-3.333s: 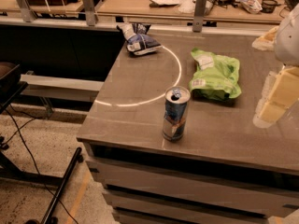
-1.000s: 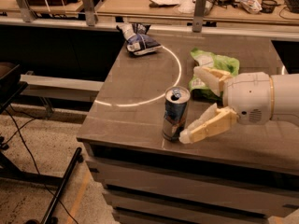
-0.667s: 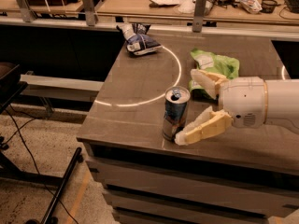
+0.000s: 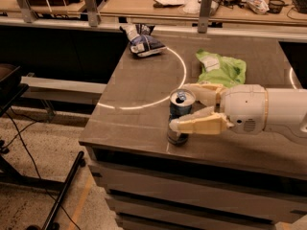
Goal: Knock redbull can over
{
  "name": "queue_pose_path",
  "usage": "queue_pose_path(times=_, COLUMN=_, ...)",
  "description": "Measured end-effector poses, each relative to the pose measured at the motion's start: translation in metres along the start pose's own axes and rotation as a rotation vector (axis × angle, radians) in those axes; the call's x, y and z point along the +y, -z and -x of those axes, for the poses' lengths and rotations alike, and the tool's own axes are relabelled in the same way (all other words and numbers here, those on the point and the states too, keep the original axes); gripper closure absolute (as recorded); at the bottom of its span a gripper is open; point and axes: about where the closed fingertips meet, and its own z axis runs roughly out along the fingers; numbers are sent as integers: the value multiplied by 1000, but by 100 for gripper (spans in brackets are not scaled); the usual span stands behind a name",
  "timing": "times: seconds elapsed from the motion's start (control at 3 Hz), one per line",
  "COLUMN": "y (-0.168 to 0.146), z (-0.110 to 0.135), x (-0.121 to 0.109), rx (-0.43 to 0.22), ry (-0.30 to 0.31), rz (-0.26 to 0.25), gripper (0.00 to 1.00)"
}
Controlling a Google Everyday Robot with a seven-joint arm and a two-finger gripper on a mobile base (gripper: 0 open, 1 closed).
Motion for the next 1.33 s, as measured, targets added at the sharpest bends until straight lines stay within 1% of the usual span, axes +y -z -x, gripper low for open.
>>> queue_pose_path(times=0.33, y=-2, z=-2, x=-3, rx=-17, ry=-24, rz=11, gripper=38)
queue_pose_path(times=0.67, y=-3, z=0, x=-6, rx=-28, ry=-30, rz=30, gripper=63)
queue_pose_path(times=1.0, y=-4, z=4, x=-8, rx=-28, ry=-17, rz=41, gripper=81)
queue_pose_path(times=1.33, y=-7, z=8, x=-9, rx=-6, ry=6, rz=54, gripper=82)
